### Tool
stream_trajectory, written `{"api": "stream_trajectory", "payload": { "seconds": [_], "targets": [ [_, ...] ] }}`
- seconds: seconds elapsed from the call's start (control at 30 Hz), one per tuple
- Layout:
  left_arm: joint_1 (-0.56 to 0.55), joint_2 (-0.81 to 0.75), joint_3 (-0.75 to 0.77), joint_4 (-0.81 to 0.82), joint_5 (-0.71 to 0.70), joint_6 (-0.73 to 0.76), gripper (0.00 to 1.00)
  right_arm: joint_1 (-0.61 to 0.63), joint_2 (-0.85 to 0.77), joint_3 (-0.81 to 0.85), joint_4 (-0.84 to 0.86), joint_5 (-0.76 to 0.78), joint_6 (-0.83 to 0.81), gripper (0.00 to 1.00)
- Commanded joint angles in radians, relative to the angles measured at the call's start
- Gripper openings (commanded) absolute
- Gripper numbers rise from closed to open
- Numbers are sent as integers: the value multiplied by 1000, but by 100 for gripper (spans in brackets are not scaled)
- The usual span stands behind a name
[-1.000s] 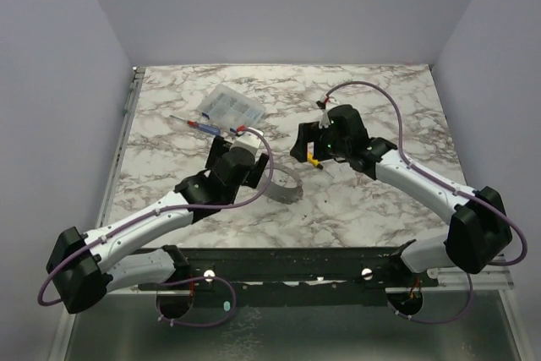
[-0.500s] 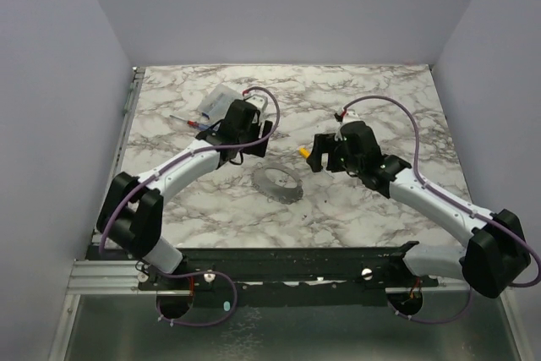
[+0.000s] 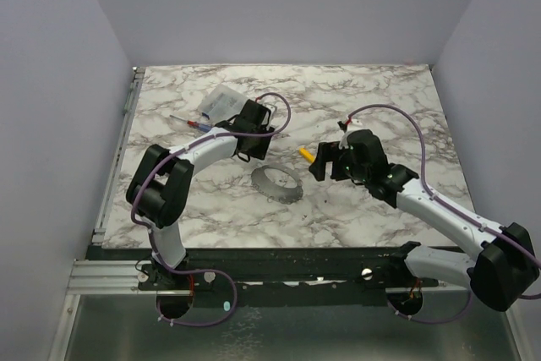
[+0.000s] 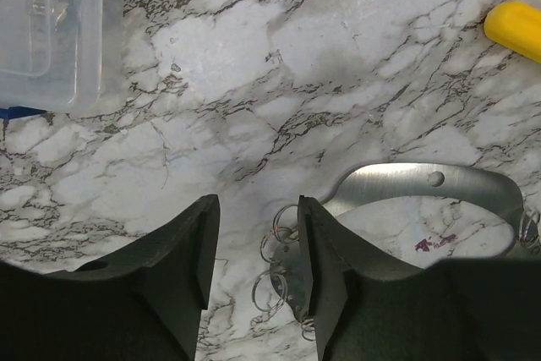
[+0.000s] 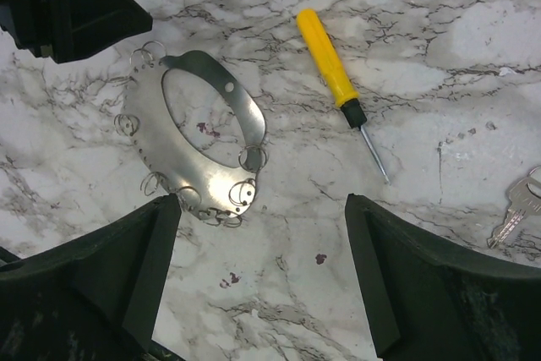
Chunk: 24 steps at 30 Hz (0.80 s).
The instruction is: Put the keys on the keyring
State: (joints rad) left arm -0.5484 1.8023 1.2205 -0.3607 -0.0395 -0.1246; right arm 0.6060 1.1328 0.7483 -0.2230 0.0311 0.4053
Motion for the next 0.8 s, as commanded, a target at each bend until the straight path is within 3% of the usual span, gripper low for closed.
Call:
{"api": "stream_trajectory", "payload": {
  "seconds": [0.0, 0.77],
  "targets": [
    [6, 22, -12, -18, 36, 20, 46, 3, 5, -11, 19, -46, 0, 89],
    [6, 76, 1, -53, 80, 22, 31, 3, 41, 5, 14, -58, 0, 89]
  ]
}}
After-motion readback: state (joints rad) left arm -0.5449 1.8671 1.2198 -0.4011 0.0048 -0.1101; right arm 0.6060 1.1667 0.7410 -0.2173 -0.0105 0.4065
